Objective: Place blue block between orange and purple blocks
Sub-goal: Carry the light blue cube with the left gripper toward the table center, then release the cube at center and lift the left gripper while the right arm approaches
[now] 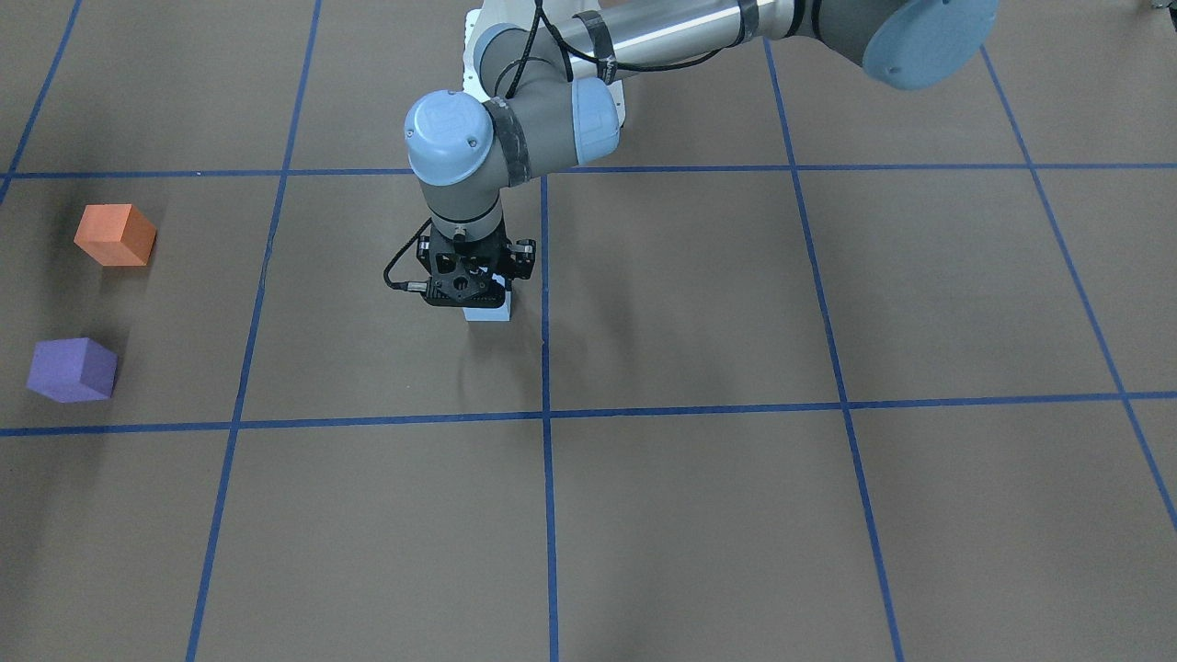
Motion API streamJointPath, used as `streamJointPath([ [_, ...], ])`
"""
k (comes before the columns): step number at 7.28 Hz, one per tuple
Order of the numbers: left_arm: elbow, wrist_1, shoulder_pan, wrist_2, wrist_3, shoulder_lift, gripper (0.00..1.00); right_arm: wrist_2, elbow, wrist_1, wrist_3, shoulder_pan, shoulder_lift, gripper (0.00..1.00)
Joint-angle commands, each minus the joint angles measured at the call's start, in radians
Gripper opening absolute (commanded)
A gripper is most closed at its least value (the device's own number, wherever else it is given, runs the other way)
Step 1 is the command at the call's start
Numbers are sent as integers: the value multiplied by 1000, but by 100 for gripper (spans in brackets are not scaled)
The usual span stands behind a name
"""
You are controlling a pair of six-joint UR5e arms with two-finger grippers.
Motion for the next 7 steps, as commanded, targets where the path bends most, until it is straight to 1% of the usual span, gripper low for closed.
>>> streamJointPath([
  [1,-26,12,-24,32,-5,4,99,9,9,9,42,-49,22,100],
  [2,-70,24,-48,29,-4,16,99,9,16,79,197,-107,45,100],
  [3,-187,27,-76,23,8,126,99,0,14,217,386,-182,57,100],
  [4,-328,26,-120,-19,2,259,99,-35,14,308,564,-272,100,100],
  [5,-437,13,-180,-87,15,392,99,-108,14,318,708,-369,183,100],
  [6,-519,18,-212,-109,69,489,100,-203,14,315,810,-477,252,100],
  [7,-567,15,-251,-129,99,575,100,-266,4,305,946,-565,330,100],
])
